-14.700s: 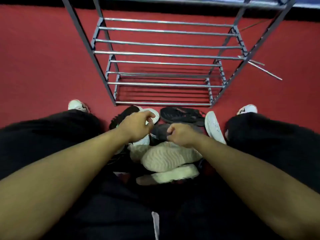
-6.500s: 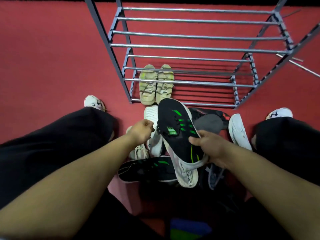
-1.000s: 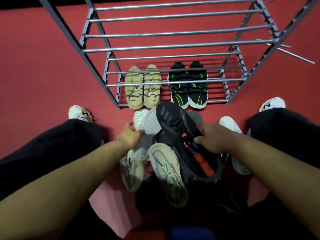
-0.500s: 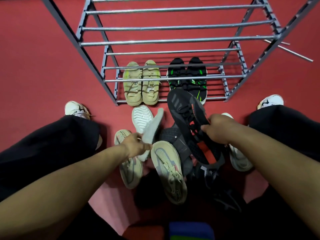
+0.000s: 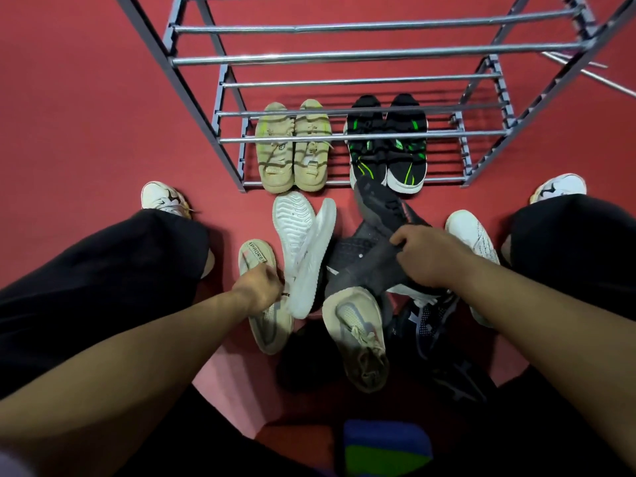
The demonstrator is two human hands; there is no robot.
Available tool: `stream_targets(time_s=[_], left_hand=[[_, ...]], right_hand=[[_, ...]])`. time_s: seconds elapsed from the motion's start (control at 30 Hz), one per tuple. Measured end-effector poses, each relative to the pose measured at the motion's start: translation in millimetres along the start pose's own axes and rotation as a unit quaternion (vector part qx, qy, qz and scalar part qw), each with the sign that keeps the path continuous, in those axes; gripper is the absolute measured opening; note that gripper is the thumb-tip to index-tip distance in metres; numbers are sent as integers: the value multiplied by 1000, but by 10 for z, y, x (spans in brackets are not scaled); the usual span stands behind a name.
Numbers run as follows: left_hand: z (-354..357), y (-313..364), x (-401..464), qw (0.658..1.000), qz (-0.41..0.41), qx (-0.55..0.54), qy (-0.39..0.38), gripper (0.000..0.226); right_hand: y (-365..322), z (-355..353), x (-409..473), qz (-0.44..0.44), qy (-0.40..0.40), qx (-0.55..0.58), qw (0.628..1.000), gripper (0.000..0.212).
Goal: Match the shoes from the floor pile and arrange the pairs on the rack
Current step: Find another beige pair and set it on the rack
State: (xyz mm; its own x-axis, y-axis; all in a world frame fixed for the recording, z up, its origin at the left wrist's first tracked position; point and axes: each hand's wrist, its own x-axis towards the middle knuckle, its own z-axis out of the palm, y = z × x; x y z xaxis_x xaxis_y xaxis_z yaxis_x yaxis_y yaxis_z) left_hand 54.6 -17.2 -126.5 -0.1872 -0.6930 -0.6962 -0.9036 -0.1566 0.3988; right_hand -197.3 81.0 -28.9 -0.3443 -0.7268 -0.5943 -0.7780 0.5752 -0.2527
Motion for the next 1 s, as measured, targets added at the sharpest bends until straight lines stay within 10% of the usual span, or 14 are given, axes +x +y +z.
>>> stream_targets(time_s=[0.23, 0.5, 0.77, 1.0], left_hand=[[-15, -177, 121, 992, -82, -92, -23, 61], [30, -462, 151, 970, -138, -175, -94, 11], [33, -420, 125, 943, -211, -242, -84, 14], [124, -542, 211, 935, -188, -285, -92, 20]], right_hand=[[-301, 503, 0, -101, -124, -68, 985, 49], [-370, 691, 128, -144, -149, -135, 969, 40], [-358, 558, 180, -116, -163, -16, 980, 8], [-483, 30, 179, -70, -85, 32, 993, 28]])
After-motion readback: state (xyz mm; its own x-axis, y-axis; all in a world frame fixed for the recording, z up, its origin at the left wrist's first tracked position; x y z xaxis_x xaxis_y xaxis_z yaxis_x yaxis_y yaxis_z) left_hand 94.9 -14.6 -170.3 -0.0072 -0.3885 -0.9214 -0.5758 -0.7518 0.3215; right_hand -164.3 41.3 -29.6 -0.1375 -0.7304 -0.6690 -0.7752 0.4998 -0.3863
